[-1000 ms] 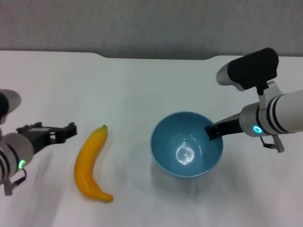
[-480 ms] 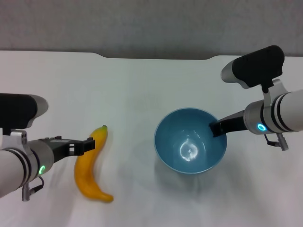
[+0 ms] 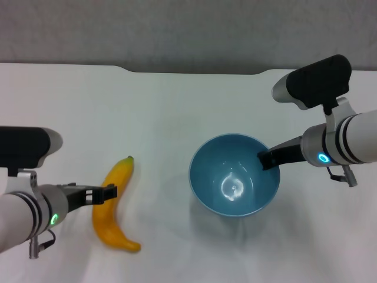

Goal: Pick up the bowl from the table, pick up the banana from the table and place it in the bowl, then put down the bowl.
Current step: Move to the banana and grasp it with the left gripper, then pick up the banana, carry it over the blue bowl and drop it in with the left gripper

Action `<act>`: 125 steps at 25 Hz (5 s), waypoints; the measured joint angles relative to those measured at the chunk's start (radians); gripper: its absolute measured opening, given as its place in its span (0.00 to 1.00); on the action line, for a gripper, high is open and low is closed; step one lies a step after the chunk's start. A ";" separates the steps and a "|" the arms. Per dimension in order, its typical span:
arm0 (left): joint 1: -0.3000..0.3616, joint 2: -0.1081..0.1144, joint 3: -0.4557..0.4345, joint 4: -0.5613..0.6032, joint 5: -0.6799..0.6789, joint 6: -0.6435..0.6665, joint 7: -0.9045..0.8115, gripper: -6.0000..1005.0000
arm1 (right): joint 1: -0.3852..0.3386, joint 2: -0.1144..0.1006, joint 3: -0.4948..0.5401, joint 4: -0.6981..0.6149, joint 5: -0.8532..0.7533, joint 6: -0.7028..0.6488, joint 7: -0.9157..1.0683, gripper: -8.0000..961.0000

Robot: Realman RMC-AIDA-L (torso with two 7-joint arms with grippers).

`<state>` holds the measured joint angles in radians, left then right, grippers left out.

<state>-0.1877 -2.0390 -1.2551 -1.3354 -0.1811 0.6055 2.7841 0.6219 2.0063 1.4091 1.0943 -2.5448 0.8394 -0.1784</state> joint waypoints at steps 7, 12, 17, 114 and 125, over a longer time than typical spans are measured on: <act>-0.042 -0.002 0.008 0.081 -0.008 0.002 -0.008 0.90 | -0.001 -0.001 0.002 0.001 0.000 0.002 -0.001 0.05; -0.048 -0.003 0.012 0.090 -0.023 0.003 -0.010 0.90 | -0.001 -0.001 0.000 0.001 0.000 0.003 -0.001 0.05; -0.061 0.000 0.033 0.087 -0.065 0.008 -0.002 0.90 | -0.001 -0.003 0.001 0.000 0.000 0.003 -0.003 0.05; 0.046 0.001 0.186 -0.272 0.028 -0.170 0.016 0.54 | 0.068 0.005 -0.165 -0.106 0.333 -0.200 -0.105 0.05; 0.039 0.000 0.191 -0.233 0.028 -0.200 0.014 0.54 | 0.076 0.002 -0.159 -0.104 0.337 -0.203 -0.114 0.05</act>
<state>-0.1484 -2.0386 -1.0644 -1.5682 -0.1534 0.4051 2.7981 0.6978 2.0085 1.2499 0.9901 -2.2080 0.6365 -0.2920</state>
